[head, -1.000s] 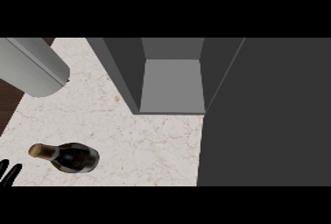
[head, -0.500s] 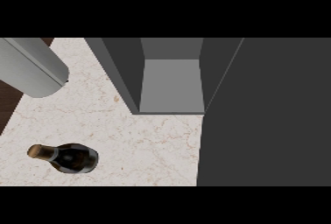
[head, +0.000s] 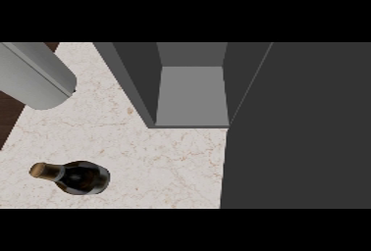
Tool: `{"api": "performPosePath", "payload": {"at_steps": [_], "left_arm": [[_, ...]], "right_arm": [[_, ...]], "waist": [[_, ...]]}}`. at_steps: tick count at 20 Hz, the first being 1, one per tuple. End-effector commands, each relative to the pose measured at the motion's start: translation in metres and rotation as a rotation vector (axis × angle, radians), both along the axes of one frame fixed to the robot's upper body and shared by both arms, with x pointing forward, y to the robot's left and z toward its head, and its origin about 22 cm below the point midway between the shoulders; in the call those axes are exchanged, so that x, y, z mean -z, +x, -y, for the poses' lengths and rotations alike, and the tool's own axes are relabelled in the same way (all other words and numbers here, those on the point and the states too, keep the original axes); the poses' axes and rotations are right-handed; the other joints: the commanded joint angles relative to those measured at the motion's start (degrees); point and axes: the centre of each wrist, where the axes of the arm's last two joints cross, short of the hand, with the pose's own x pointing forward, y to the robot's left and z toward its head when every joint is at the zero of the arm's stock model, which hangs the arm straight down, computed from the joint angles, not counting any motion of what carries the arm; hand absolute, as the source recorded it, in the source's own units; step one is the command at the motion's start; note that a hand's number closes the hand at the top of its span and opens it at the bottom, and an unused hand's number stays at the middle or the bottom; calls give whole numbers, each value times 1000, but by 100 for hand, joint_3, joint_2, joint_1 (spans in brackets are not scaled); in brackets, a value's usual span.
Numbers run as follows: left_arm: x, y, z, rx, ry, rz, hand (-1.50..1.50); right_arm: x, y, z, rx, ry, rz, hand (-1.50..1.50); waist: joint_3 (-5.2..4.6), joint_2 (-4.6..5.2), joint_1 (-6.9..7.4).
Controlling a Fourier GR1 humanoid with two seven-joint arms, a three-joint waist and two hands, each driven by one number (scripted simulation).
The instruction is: Pick up the wine, place it into the cabinet and close the cabinet
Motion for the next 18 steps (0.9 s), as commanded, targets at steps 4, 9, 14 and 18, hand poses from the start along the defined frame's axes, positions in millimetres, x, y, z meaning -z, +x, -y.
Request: {"api": "performPosePath", "payload": {"at_steps": [4,9,14,18], "left_arm": [[33,10,-10,29,0,-44,-150],[55,28,-4,-23,-14,-48,-150],[56,31,-14,-73,21,-17,-150],[84,54,-12,-47,9,-41,-150]], "right_arm": [[-16,-24,-6,-53,48,37,-150],[-20,-30,5,-55,8,49,-150],[-31,-36,9,-37,29,37,-150],[-30,-25,-10,-36,41,40,-150]], "waist": [[-2,0,18],[1,3,-19],[1,-2,-17],[-4,6,-4]]}}
